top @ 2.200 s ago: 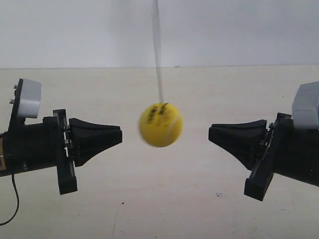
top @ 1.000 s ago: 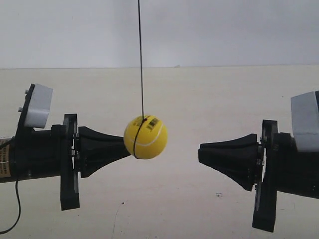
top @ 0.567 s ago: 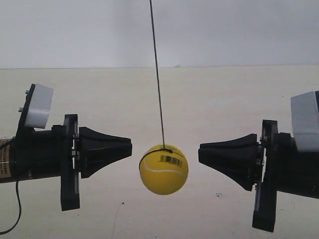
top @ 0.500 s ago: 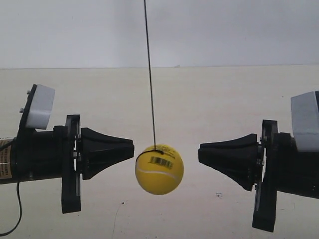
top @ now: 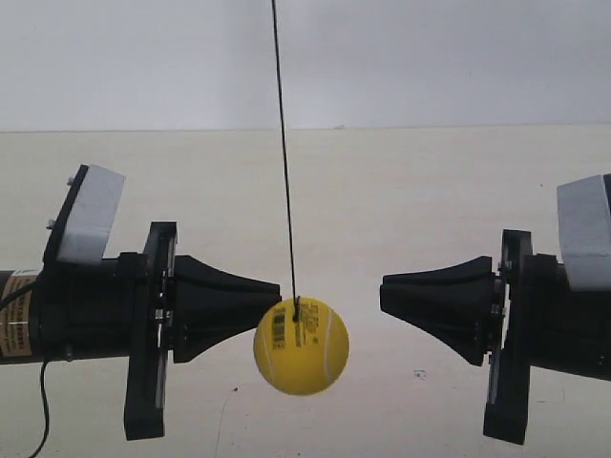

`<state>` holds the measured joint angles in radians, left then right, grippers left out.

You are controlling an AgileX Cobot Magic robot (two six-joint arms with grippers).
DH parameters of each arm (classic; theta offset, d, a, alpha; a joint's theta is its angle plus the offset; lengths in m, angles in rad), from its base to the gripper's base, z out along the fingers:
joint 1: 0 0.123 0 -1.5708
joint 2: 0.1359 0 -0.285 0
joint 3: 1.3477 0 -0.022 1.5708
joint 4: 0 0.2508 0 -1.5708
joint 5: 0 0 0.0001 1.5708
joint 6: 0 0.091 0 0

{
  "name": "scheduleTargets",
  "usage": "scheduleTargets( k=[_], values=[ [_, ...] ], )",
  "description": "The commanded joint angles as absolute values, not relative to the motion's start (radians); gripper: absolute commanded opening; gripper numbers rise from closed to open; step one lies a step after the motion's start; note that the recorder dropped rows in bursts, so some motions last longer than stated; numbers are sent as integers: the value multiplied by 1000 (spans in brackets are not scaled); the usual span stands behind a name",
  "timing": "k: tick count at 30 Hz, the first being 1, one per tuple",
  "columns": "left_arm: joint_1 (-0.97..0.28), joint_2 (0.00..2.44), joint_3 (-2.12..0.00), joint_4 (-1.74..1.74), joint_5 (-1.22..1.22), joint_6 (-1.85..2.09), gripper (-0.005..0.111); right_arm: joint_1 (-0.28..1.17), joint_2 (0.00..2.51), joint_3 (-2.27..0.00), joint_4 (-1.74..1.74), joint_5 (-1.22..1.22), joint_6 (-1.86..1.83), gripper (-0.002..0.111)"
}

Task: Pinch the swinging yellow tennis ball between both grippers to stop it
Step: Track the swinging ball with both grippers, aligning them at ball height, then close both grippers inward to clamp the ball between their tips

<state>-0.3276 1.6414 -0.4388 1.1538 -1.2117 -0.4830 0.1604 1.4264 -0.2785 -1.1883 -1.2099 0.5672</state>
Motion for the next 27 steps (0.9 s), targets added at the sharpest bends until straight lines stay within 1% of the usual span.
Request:
scheduleTargets(
  k=[1, 9, 27],
  values=[
    [-335, 1632, -442, 1137, -1221, -477, 5, 162, 1430, -282, -1195, -1221, 568, 0],
    [-335, 1632, -442, 1080, -1176, -470, 5, 162, 1430, -282, -1203, -1221, 570, 0],
    [-335, 1632, -442, 1173, -1221, -497, 5, 162, 1430, -282, -1211, -1221, 578, 0]
  ],
)
